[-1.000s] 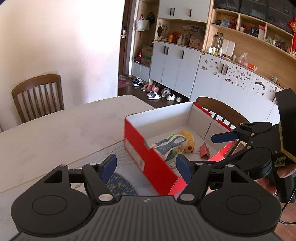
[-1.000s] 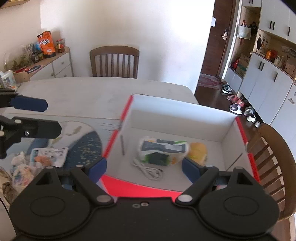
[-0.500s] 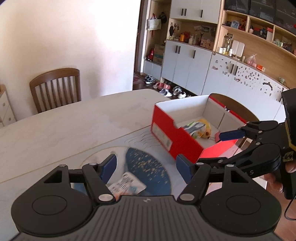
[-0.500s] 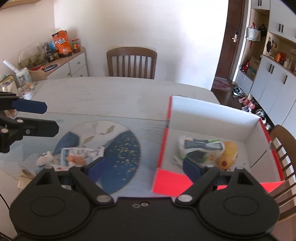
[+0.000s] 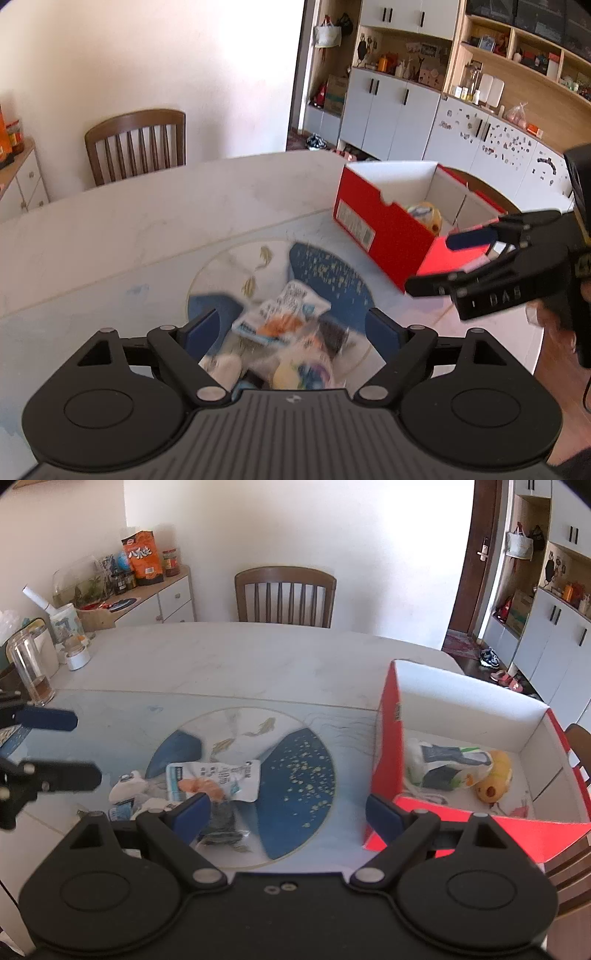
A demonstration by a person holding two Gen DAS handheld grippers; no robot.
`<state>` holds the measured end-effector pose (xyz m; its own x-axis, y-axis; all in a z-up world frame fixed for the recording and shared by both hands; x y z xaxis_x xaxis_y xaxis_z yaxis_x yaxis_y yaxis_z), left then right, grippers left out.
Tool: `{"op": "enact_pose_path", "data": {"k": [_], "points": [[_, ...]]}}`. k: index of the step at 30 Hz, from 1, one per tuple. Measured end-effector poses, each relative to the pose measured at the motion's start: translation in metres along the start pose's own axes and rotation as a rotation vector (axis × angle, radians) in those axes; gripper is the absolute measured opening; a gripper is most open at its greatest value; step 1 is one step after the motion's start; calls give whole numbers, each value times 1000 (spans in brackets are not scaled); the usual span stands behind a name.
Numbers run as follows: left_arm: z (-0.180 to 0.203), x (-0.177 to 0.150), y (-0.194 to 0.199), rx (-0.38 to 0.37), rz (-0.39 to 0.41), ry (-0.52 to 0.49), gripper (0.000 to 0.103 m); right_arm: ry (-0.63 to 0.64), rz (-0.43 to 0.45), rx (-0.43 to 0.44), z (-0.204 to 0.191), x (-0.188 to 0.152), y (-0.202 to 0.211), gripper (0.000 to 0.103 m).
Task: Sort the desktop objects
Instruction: 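Move both tools back from the shoebox to the pile on the mat, then grasp the silver foil snack bag with left gripper while right grasps blueberry bread bag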
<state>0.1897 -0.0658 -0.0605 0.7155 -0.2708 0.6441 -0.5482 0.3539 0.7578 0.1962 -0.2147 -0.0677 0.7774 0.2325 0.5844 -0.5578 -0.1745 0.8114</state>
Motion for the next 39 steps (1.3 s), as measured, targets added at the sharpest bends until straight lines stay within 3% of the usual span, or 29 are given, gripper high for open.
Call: {"op": "enact_pose_path", "data": {"k": [3, 17, 29, 39], "points": [[-5, -16, -2, 12, -16, 5, 98, -6, -5, 0, -8, -1, -4, 91], [-20, -76, -17, 61, -91, 0, 98, -28, -44, -10, -51, -8, -24, 91], [-28, -107, -30, 77, -132, 21, 98, -52, -94, -18, -85, -13, -49, 91], [-26, -114, -36, 68, -139, 24, 98, -54, -157, -24, -108, -15, -73, 91]]}}
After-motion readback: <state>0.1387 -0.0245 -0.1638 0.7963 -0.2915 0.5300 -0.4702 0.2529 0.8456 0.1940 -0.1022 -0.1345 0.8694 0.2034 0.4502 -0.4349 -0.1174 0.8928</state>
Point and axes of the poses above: each gripper's, at about its wrist camera, not at the fingertips, and y roughly against the way its jaws point, z to its right, x to its top, the point moved 8 cm from there along -y, roughly the way its jaws point, and after that the axes turned 8 degrees about -z, right-handed, at the moved point
